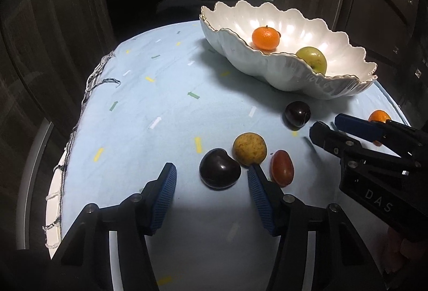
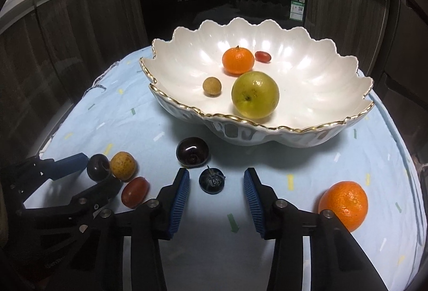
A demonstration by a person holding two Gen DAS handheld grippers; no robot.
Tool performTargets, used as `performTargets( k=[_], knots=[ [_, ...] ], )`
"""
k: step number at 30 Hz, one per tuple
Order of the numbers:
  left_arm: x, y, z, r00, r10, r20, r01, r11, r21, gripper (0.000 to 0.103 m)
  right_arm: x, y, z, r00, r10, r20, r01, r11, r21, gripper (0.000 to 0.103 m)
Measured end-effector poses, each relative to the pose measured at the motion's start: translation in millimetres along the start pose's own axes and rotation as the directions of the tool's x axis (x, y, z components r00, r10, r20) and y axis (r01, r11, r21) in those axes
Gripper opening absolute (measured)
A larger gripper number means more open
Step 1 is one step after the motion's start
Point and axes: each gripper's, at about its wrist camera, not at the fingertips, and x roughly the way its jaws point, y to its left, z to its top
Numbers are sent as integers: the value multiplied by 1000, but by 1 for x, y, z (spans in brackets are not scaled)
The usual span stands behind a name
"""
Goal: Organize fruits
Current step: 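Grasp the dark plum with the left tool while the right tool grasps the small dark berry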
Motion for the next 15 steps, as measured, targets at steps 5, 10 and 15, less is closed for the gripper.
performTargets(
  k=[5, 10, 15],
  knots=[
    [1, -3, 0, 1000, 10, 0, -10, 1000, 11, 48, 5, -1, 0, 1000, -5, -21, 5, 1000, 7, 42],
    [0, -4, 0, 1000, 8, -1, -8, 1000, 5, 47, 8, 0, 0, 999, -6, -36, 6, 1000, 3, 42],
    [1, -1, 1, 1000, 6, 3, -6, 1000, -7, 38, 8, 1, 0, 999, -5, -36, 5, 1000, -3, 31]
  ],
)
